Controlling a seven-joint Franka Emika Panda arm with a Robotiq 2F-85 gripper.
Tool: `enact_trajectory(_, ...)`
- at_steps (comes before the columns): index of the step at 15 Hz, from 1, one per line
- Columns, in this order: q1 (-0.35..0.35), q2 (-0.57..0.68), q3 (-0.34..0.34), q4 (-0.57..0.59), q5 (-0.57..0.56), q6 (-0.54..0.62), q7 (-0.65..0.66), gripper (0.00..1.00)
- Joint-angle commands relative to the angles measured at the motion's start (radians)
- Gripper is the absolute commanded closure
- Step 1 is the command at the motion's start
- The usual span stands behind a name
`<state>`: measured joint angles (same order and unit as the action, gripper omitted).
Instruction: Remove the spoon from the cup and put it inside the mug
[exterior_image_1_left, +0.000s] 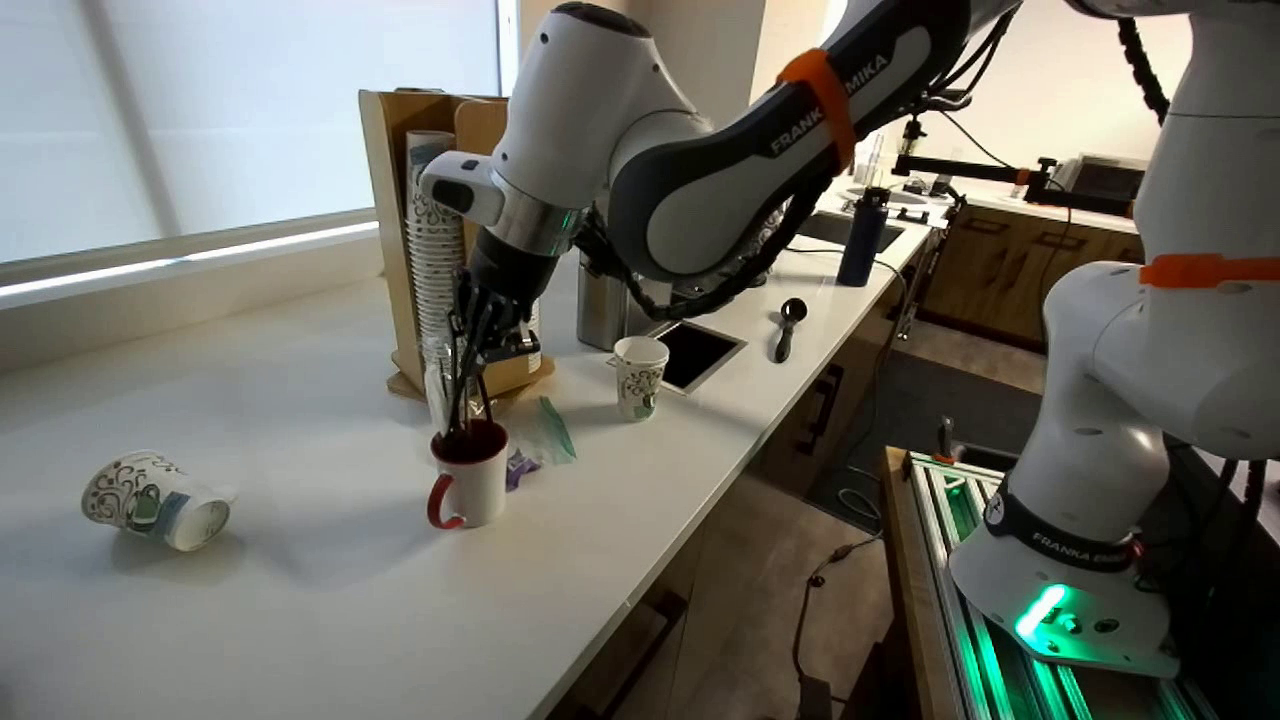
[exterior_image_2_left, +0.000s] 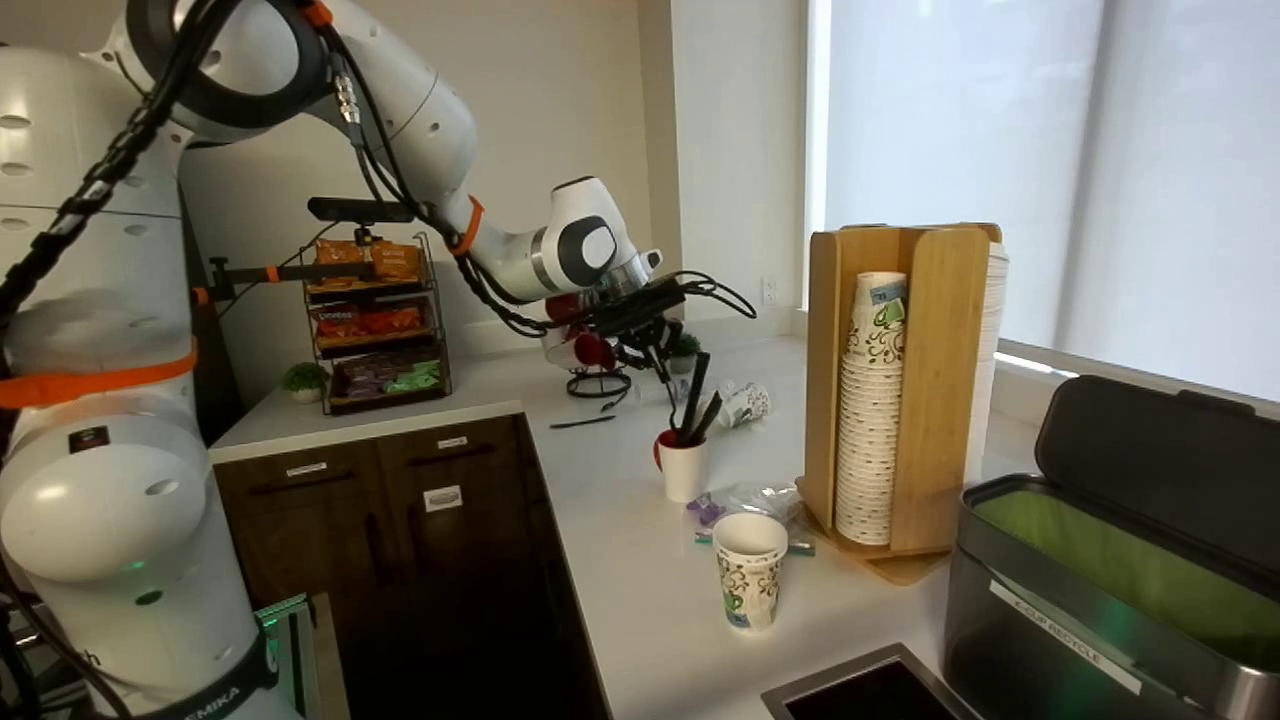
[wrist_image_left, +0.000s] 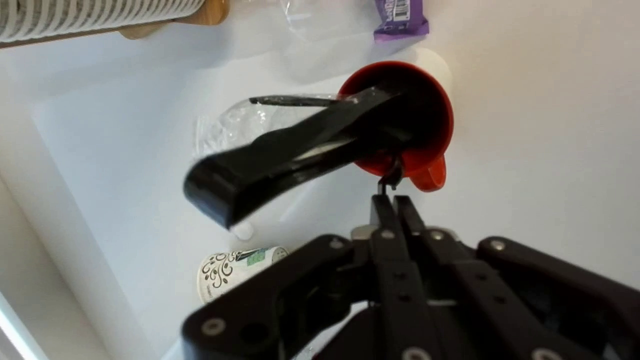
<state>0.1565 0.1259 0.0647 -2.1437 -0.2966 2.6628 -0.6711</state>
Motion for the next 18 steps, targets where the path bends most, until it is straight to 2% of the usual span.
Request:
enact_trajectory(1, -0.013, 0.031, 0.012, 0.048, -0.058, -0.084, 0.069, 0.99)
enact_trajectory(8, -0.014, 0.074, 0.034, 0.1, -0.033, -0.233, 0.072, 0.99)
enact_trajectory(9, -0.013, 0.077, 0.034, 0.105, -0.037, -0.248, 0.082, 0.71)
enact_trajectory(10, -0.015, 0.079, 0.037, 0.108, -0.032, -0.26, 0.085, 0.7)
enact_trajectory(11, -0.018, 0.076, 0.04, 0.107, -0.022, -0.257, 0.081, 0.65)
enact_trajectory(15, -0.027, 0.013, 0.048, 0.073, -0.008, -0.199, 0.085, 0.34)
enact_trajectory(18, -0.036, -0.1, 0.056, -0.001, 0.021, -0.152, 0.088, 0.12)
